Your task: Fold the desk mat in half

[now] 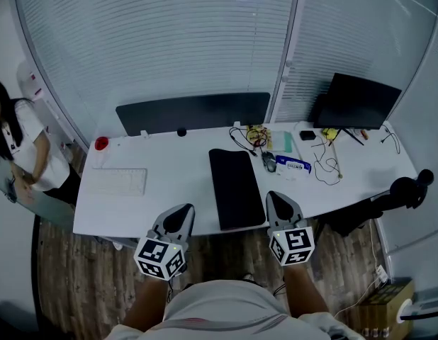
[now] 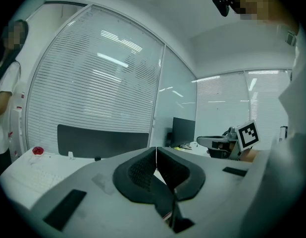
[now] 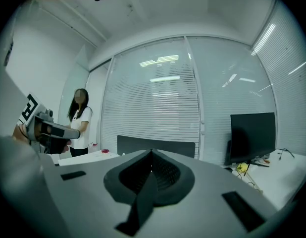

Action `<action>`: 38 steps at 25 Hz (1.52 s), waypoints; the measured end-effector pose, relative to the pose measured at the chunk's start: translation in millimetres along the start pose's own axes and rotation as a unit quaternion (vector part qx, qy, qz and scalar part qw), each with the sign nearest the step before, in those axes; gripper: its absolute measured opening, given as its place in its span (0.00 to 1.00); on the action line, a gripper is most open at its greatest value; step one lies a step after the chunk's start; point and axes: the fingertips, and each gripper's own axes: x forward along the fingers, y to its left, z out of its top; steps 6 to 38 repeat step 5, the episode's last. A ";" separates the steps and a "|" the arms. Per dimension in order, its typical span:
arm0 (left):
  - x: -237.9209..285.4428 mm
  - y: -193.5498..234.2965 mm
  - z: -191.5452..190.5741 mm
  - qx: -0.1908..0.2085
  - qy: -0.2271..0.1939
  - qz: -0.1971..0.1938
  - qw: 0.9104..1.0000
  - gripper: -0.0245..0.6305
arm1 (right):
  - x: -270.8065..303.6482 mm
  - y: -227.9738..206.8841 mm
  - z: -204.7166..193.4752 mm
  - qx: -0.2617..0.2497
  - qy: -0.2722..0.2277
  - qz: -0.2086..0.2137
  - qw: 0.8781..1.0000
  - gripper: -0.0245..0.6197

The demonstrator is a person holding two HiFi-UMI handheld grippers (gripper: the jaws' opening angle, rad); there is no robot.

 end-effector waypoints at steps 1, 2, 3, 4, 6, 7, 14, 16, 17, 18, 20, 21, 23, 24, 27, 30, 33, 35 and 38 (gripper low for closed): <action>0.1 0.0 -0.1 0.000 0.000 0.000 1.000 0.06 | 0.3 0.0 -0.3 0.000 0.000 0.000 1.000 0.12; 0.3 -0.2 -0.3 0.001 0.000 0.001 1.000 0.06 | 0.5 -0.2 -0.6 0.000 0.000 0.001 1.000 0.12; 0.6 -0.5 -0.5 0.001 0.000 0.001 1.000 0.06 | 0.7 -0.6 -0.8 0.000 0.000 0.001 1.000 0.12; 0.9 -0.9 -0.7 0.001 0.000 0.001 1.000 0.06 | 0.9 -0.9 -1.1 0.000 0.000 0.001 1.000 0.12; 1.1 -1.3 -0.9 0.002 0.000 0.001 1.000 0.06 | 1.1 -1.3 -1.3 0.000 0.000 0.001 1.000 0.12; 1.1 -1.3 -0.9 0.002 0.000 0.001 1.000 0.06 | 1.1 -1.3 -1.3 0.000 0.000 0.001 1.000 0.12; 1.1 -1.3 -0.9 0.002 0.000 0.001 1.000 0.06 | 1.1 -1.3 -1.3 0.000 0.000 0.001 1.000 0.12; 1.1 -1.3 -0.9 0.002 0.000 0.001 1.000 0.06 | 1.1 -1.3 -1.3 0.000 0.000 0.001 1.000 0.12; 1.1 -1.3 -0.9 0.002 0.000 0.001 1.000 0.06 | 1.1 -1.3 -1.3 0.000 0.000 0.001 1.000 0.12; 1.1 -1.3 -0.9 0.002 0.000 0.001 1.000 0.06 | 1.1 -1.3 -1.3 0.000 0.000 0.001 1.000 0.12; 1.1 -1.3 -0.9 0.002 0.000 0.001 1.000 0.06 | 1.1 -1.3 -1.3 0.000 0.000 0.001 1.000 0.12; 1.1 -1.3 -0.9 0.002 0.000 0.001 1.000 0.06 | 1.1 -1.3 -1.3 0.000 0.000 0.001 1.000 0.12; 1.1 -1.3 -0.9 0.002 0.000 0.001 1.000 0.06 | 1.1 -1.3 -1.3 0.000 0.000 0.001 1.000 0.12; 1.1 -1.3 -0.9 0.002 0.000 0.001 1.000 0.06 | 1.1 -1.3 -1.3 0.000 0.000 0.001 1.000 0.12; 1.1 -1.3 -0.9 0.002 0.000 0.001 1.000 0.06 | 1.1 -1.3 -1.3 0.000 0.000 0.001 1.000 0.12; 1.1 -1.3 -0.9 0.002 0.000 0.001 1.000 0.06 | 1.1 -1.3 -1.3 0.000 0.000 0.001 1.000 0.12; 1.1 -1.3 -0.9 0.002 0.000 0.001 1.000 0.06 | 1.1 -1.3 -1.3 0.000 0.000 0.001 1.000 0.12; 1.1 -1.3 -0.9 0.002 0.000 0.001 1.000 0.06 | 1.1 -1.3 -1.3 0.000 0.000 0.001 1.000 0.12; 1.1 -1.3 -0.9 0.002 0.000 0.001 1.000 0.06 | 1.1 -1.3 -1.3 0.000 0.000 0.001 1.000 0.12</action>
